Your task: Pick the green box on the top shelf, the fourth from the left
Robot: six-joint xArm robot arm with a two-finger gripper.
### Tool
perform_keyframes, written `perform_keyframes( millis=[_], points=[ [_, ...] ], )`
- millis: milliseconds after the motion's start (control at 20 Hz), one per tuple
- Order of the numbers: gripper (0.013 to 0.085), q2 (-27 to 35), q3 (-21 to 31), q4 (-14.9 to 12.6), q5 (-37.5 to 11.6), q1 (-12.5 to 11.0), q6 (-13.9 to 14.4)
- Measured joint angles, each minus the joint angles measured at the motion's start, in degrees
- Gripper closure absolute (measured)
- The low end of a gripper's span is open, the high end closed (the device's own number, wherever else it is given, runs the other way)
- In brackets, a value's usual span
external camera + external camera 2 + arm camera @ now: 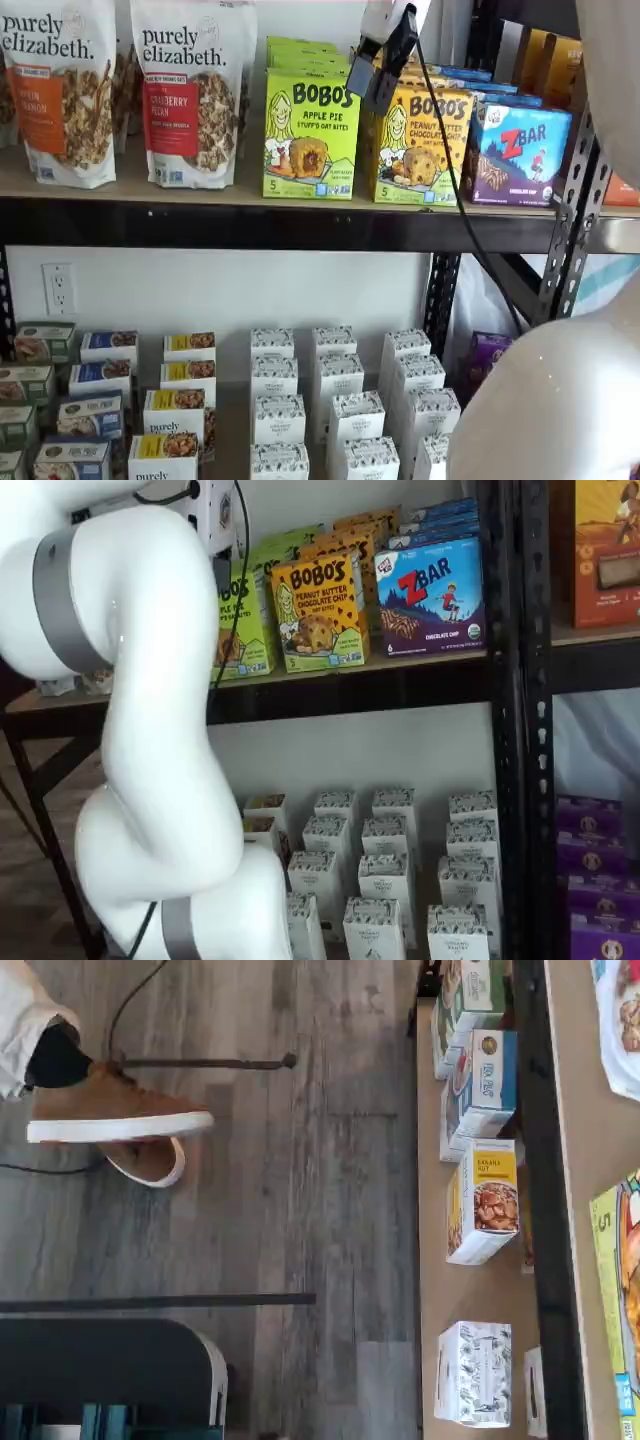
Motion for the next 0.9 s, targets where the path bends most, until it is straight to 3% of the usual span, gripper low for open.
perform_keyframes(
  millis=[200,350,900],
  points=[
    [0.0130,-0.3,-0.4,-0.4,-1.2,0.0,0.1],
    [0.0130,-0.7,-0.1,1.2,-2.4,-0.8,-0.3],
    [0.0130,-2.9,3.9,3.3,-14.1,-1.5,-1.0]
  ],
)
